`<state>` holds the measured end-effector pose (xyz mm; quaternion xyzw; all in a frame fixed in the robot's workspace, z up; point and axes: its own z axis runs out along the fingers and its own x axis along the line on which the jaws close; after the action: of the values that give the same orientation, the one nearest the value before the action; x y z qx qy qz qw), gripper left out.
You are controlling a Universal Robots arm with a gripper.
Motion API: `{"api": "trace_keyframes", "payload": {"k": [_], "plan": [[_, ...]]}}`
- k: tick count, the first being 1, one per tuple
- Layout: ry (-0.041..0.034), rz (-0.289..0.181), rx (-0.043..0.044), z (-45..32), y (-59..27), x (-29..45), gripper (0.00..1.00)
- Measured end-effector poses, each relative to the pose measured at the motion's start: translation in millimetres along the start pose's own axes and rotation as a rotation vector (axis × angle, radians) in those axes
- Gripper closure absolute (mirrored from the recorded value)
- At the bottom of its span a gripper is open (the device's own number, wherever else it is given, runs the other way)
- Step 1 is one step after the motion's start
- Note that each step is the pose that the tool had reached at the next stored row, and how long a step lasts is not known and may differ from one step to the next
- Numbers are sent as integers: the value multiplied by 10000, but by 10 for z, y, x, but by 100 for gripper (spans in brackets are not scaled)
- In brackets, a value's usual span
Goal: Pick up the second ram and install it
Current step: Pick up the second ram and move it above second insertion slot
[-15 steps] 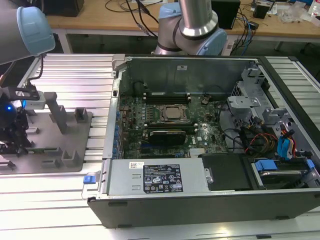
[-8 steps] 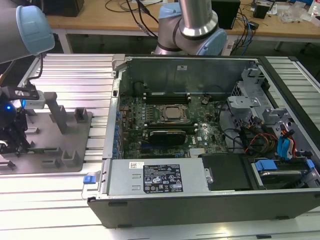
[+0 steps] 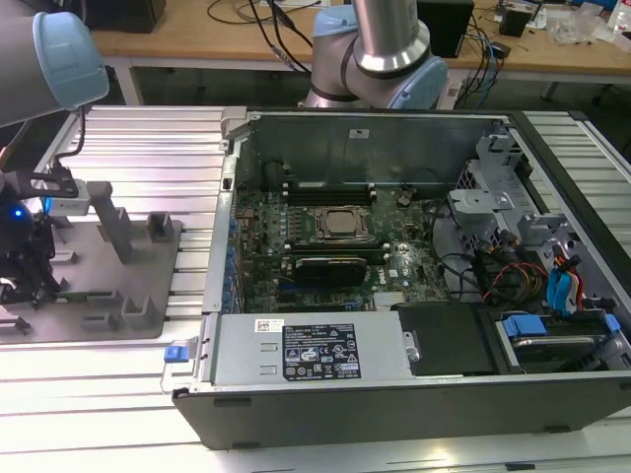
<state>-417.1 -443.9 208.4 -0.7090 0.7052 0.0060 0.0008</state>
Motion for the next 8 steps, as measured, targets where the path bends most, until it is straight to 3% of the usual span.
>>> {"api": "trace_keyframes", "payload": {"k": [1,7,8], "plan": [[0,1,0,0,0,0,90],[0,0,0,0,-1,0,91],[0,0,1,-30,-2,0,91]]}}
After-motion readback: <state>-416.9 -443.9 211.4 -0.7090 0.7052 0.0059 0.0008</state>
